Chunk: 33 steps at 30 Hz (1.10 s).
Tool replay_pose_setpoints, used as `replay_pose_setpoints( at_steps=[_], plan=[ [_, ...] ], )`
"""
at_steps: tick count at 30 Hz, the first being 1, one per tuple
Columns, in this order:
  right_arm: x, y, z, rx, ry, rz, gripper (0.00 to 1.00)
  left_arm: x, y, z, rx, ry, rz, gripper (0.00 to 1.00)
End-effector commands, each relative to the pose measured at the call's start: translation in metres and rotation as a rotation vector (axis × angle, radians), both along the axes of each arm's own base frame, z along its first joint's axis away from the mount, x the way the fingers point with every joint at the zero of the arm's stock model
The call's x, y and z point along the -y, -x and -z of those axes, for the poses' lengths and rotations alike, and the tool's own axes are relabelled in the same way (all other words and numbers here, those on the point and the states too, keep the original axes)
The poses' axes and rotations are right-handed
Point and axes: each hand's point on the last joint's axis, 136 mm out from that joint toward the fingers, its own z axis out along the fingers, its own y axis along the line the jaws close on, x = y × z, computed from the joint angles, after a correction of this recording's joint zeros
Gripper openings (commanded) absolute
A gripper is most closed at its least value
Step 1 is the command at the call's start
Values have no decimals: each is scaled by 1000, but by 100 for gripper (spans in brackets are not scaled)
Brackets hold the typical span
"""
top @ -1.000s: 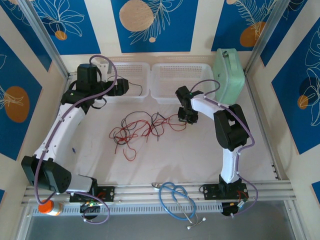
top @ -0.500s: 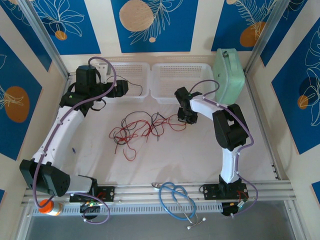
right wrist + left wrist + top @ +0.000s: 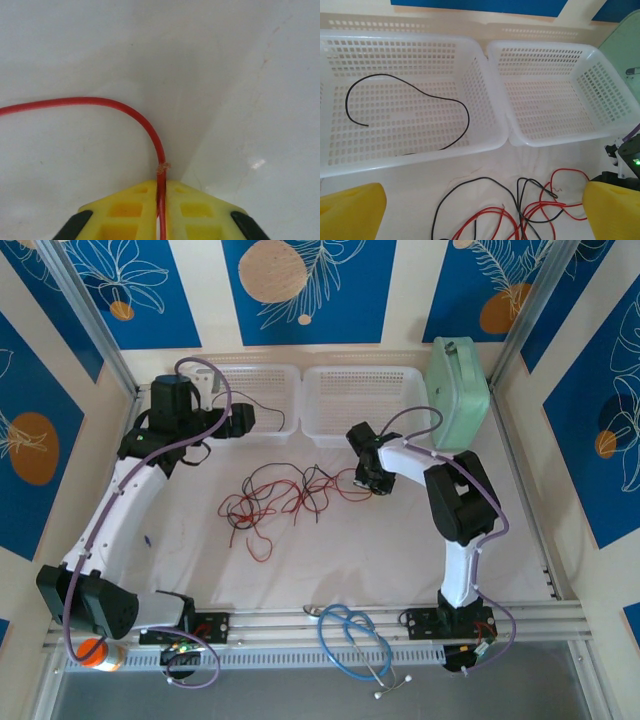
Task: Untangle the cables
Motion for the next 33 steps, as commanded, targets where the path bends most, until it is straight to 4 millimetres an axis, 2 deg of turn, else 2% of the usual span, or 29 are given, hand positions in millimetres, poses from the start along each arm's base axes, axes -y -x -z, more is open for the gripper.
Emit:
replay_pose_setpoints(
  at_steps=[1,6,10,16,22,24,27,33],
  plan=[
    [3,4,-23,56,-11,34,9,0,9,-5,15,-9,10,100],
    [10,20,-43,94,-36,38,7,2,17,-10,24,14,19,100],
    [15,42,-49,92,-77,32,2,1,25,-10,25,23,19,100],
    [36,84,-27,14,-83,77,3,5,41,9,-27,40,24,100],
    [80,120,-12,-60,-12,188,6,16,61,35,-97,60,37,100],
    [83,122,-14,-45,-36,199,7,21,66,43,-120,56,46,100],
    [82,120,-19,-9,-68,202,0,30,72,53,-140,42,60,100],
    [78,111,-30,10,-86,187,0,47,77,64,-164,40,95,100]
  ],
)
